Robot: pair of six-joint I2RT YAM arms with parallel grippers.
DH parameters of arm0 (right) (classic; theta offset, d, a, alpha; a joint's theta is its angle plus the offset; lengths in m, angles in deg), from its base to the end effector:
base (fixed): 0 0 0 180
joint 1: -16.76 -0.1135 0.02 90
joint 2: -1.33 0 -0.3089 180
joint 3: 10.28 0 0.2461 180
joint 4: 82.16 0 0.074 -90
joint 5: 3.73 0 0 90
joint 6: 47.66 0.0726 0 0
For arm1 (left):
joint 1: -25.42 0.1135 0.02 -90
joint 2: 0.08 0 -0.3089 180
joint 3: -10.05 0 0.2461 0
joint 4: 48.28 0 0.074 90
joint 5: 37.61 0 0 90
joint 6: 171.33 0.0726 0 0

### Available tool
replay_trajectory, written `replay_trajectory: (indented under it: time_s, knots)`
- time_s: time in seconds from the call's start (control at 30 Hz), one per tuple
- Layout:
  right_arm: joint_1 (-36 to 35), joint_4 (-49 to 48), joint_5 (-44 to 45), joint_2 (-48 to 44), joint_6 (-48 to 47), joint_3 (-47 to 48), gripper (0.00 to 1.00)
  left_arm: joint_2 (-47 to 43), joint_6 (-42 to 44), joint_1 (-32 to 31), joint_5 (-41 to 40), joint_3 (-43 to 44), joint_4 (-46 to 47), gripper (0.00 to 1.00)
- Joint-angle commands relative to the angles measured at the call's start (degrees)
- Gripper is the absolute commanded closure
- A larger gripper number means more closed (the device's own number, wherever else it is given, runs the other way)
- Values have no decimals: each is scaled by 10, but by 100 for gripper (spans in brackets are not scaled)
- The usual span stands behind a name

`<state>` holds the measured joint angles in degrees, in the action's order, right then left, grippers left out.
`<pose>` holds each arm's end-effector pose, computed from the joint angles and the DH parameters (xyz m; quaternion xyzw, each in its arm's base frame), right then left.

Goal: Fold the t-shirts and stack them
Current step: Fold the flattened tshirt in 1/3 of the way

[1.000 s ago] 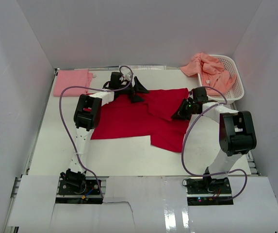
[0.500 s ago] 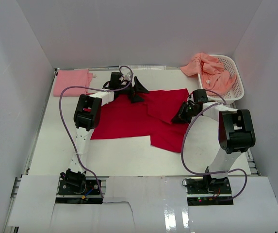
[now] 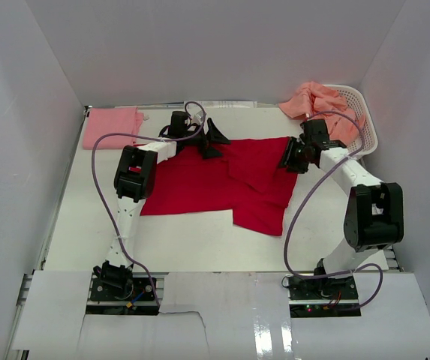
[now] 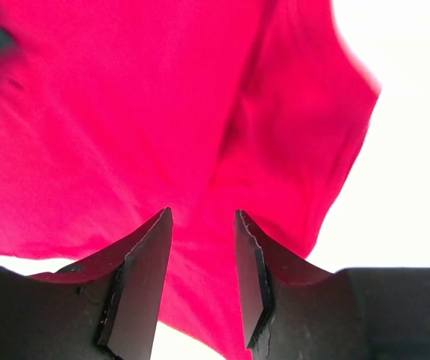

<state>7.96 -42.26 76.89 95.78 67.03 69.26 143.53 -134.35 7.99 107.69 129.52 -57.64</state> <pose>0.3596 0.0676 0.2391 0.1068 0.9443 0.1614 0.2660 0.5445 -0.2335 0.1325 -0.0293 0.8101 -0.5758 0.1067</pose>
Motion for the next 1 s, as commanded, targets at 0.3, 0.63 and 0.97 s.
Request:
replay_trajectory:
  time_s: [0.3, 0.63, 0.97]
  knots:
    - [-2, -61, -22, 147, -68, 172, 92, -47, 33, 11, 5, 36, -69, 2]
    - [-1, -70, -26, 231, -81, 254, 92, -191, 116, 54, 12, 37, -254, 2]
    - [11, -100, -16, 280, -83, 279, 92, -355, 186, 202, -80, -174, -311, 2]
